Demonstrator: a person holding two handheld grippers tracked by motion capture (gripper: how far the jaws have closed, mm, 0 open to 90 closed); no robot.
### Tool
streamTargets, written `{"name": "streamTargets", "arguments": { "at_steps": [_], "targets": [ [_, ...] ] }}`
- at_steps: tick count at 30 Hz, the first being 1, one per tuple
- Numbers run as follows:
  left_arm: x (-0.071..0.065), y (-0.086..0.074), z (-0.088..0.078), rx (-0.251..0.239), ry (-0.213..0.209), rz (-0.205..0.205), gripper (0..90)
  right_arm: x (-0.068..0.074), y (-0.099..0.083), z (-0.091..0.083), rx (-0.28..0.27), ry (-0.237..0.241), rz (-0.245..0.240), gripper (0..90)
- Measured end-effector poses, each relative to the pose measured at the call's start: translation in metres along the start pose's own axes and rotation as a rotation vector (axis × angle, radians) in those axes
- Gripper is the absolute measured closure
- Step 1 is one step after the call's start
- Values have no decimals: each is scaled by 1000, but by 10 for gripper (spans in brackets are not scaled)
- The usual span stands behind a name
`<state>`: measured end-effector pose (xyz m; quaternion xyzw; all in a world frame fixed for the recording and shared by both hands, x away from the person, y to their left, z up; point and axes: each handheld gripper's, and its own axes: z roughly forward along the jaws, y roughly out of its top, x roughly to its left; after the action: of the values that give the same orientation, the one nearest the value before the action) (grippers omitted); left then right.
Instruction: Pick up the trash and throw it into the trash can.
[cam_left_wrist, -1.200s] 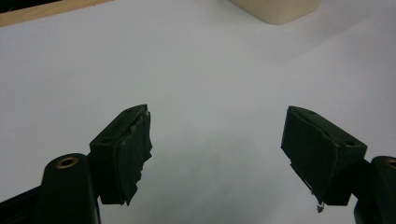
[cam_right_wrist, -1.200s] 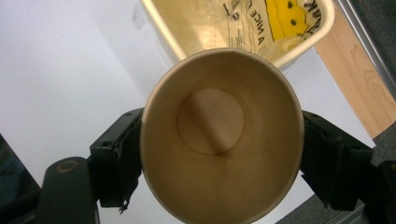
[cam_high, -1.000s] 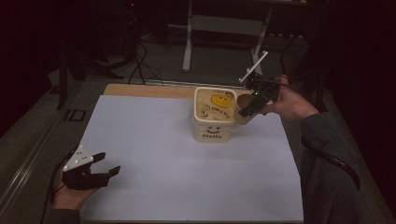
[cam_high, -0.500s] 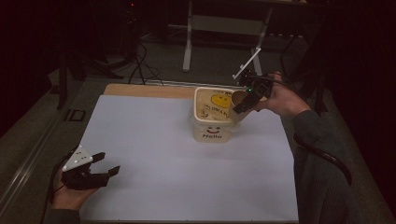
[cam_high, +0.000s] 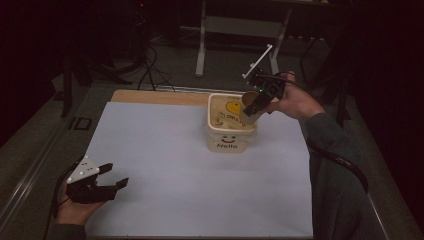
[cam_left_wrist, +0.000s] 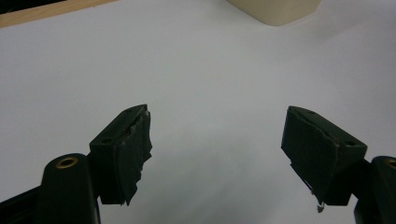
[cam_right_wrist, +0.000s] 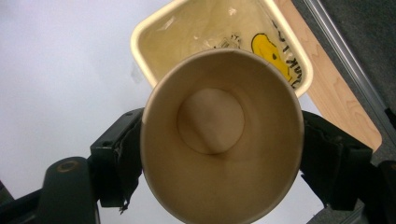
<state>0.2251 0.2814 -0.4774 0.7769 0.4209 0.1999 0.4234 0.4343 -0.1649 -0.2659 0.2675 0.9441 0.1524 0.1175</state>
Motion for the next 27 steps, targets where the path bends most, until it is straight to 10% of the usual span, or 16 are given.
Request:
{"name": "streamTargets", "arguments": {
  "at_steps": [27],
  "targets": [
    [1,-1,-1,-3,1,-4,238,1,18,25,10,9,10,217]
  ]
}}
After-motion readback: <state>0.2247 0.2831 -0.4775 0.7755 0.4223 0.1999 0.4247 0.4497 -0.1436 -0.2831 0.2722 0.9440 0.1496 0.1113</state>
